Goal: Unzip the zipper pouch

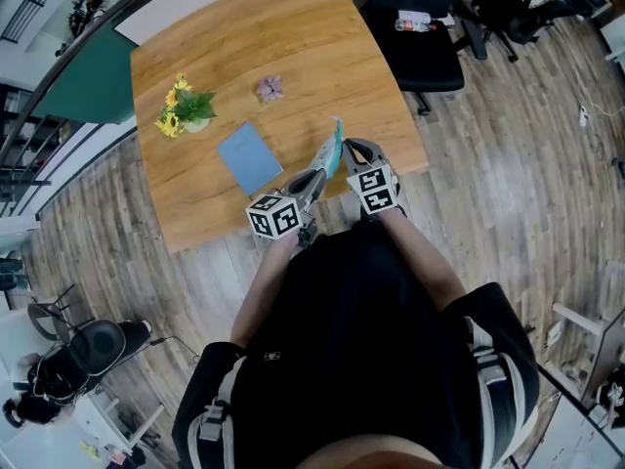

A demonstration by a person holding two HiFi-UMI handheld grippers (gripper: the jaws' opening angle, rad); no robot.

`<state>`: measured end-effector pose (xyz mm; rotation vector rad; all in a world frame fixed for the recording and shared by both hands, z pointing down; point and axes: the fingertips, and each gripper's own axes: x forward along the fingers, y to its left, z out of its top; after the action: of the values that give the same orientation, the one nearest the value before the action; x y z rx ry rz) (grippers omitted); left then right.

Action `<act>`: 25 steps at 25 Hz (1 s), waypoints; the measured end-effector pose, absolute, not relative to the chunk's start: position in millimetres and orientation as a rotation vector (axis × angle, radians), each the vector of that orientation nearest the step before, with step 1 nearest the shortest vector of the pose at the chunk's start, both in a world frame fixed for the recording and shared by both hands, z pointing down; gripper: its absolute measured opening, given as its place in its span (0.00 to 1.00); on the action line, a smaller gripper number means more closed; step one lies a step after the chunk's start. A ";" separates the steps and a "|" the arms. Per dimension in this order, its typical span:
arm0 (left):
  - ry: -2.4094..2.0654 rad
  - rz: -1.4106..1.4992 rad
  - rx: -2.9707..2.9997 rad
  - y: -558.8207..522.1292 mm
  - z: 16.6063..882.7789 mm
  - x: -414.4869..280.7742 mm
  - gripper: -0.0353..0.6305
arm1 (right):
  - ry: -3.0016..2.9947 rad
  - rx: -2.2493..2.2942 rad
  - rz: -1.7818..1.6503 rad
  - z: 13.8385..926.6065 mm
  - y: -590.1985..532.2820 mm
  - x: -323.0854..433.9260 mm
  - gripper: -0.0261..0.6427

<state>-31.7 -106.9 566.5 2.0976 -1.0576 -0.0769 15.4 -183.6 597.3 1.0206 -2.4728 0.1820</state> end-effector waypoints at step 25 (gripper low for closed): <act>-1.037 -0.044 2.112 -99.1 567.1 -16.1 0.06 | -2.440 1.072 0.225 606.5 -200.4 42.0 0.05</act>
<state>-16.1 -99.1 567.1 2.1123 -1.0375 -0.0436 42.0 -200.4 606.5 1.0724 -2.4401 0.2247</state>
